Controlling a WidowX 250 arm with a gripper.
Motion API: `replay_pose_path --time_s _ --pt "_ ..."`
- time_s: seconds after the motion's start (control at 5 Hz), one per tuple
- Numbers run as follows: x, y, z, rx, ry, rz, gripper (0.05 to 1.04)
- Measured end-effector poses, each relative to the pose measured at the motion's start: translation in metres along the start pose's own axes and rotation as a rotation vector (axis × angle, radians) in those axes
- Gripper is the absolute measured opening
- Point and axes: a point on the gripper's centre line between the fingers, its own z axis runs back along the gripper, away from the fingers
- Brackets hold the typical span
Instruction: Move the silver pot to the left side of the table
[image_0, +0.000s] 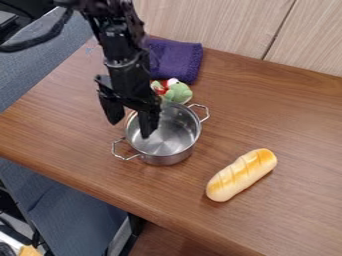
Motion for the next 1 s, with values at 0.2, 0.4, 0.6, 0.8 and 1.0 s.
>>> replay_pose_path --time_s 0.2,0.4,0.6,0.8,1.0 --pt "-0.002 -0.003 -0.013 -0.023 0.032 -0.017 0.660" --pt "0.001 -0.002 -0.013 -0.015 0.014 -0.024 0.354" --pt "0.000 -0.004 -0.014 -0.025 0.013 -0.033 0.149" --pt "-0.001 -0.007 -0.012 -0.044 0.006 -0.038 0.083" --pt "-0.005 -0.009 -0.003 -0.068 -0.008 -0.053 0.082"
